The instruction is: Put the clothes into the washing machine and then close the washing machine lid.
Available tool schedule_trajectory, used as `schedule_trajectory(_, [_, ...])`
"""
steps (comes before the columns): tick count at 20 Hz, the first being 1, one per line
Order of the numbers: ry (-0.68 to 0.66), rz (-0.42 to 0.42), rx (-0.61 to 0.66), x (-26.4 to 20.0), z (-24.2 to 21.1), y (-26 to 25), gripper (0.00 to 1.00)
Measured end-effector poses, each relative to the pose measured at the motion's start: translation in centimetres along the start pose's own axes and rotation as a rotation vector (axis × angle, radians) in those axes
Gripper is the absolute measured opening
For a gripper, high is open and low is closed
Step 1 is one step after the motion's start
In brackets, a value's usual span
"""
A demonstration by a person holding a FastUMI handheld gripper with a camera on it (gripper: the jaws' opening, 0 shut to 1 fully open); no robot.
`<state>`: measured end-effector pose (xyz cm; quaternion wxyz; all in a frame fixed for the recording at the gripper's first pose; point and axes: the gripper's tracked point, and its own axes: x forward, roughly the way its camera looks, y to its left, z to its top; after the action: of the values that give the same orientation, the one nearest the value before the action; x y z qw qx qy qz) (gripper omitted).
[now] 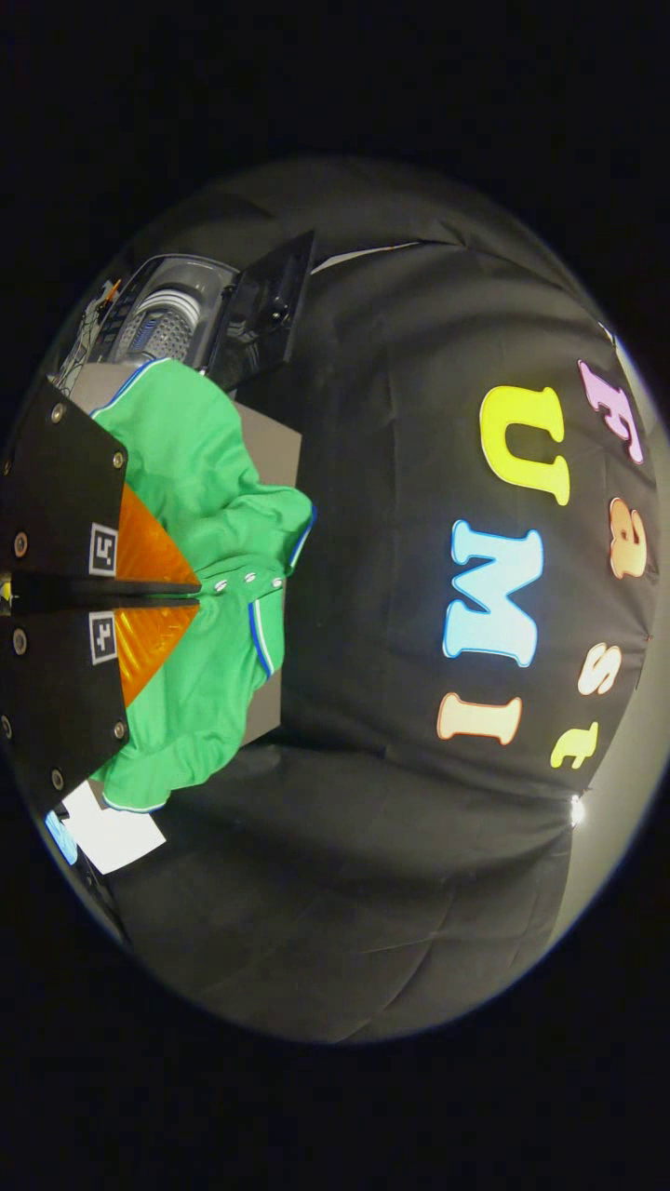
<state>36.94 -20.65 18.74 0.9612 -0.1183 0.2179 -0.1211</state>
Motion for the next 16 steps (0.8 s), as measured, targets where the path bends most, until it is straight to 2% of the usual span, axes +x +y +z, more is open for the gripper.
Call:
schedule_trajectory(11, [-0.113,0.044,0.033,-5.4,7.0,4.3,0.0])
schedule_trajectory(16, [-0.151,0.03,0.048,-6.5,9.4,6.2,0.0])
